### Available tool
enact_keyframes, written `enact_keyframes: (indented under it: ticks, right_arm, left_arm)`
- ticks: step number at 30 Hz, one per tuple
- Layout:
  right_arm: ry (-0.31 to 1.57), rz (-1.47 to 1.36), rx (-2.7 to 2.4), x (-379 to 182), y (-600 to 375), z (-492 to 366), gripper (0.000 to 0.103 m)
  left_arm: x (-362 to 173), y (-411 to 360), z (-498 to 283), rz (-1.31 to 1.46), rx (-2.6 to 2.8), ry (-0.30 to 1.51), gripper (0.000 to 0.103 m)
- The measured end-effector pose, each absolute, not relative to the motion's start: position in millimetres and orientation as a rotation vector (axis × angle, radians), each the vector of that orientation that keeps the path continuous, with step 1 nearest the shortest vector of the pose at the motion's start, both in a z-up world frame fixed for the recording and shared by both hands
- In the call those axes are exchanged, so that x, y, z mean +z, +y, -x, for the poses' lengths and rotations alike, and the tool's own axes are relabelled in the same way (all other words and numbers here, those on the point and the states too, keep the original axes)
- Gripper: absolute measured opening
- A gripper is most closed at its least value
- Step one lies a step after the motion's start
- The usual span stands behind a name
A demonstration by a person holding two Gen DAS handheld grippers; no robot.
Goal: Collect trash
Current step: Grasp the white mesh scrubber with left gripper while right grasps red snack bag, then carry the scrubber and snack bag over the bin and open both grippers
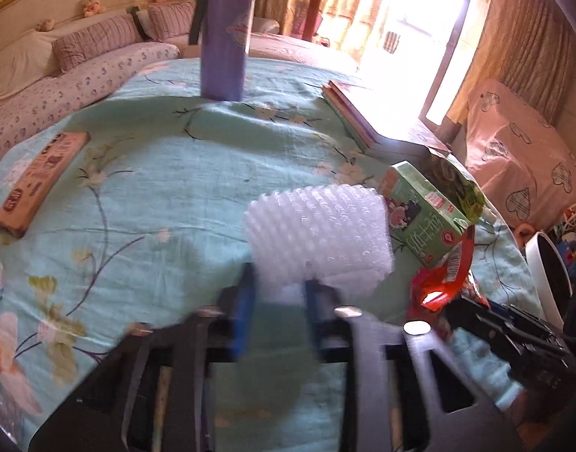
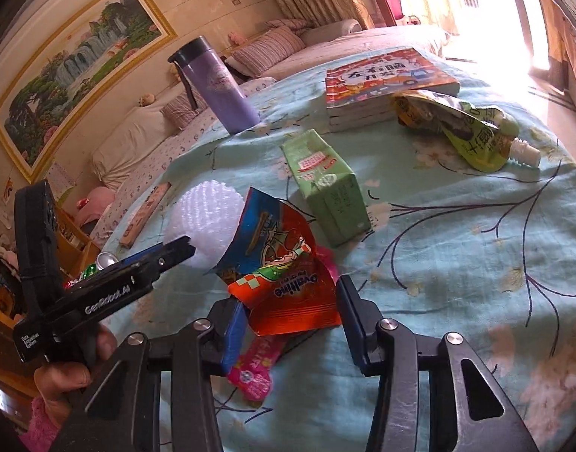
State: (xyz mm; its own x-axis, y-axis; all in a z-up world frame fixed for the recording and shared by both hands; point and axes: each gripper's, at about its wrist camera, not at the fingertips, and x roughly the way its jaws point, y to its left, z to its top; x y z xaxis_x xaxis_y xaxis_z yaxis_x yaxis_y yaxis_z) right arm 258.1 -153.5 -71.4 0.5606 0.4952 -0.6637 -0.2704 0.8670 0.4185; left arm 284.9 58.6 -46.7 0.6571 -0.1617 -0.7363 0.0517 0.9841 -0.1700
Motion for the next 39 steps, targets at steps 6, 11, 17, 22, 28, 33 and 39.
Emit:
enact_keyframes:
  ticks: [6, 11, 17, 22, 28, 33, 39]
  right_arm:
    - [0.847, -0.297, 0.457, -66, -174, -239, 0.002]
    - [0.824, -0.314, 0.438, -57, -199, -224, 0.002]
    - [0.797, -0.321, 0.399, -47, -231, -203, 0.002]
    - [0.780, -0.329, 0.360, -41, -258, -185, 0.002]
    - [0.755, -0.347, 0.303, -35, -299, -162, 0.002]
    - [0.733, -0.362, 0.250, -29, -332, -149, 0.002]
    - [0.706, -0.383, 0.177, -24, -371, -136, 0.002]
  left_arm:
    - [-39, 46, -261, 0.108, -0.149, 0.818, 0.014]
    - [-27, 33, -233, 0.131, -0.180, 0.801, 0.014]
    - [-12, 2, -207, 0.132, -0.254, 0.781, 0.014]
    - [-8, -32, -197, 0.110, -0.326, 0.786, 0.014]
    - [-9, -76, -193, 0.076, -0.401, 0.809, 0.014]
    - [-8, -106, -189, 0.046, -0.448, 0.811, 0.014]
    - [-4, -136, -187, 0.024, -0.493, 0.813, 0.014]
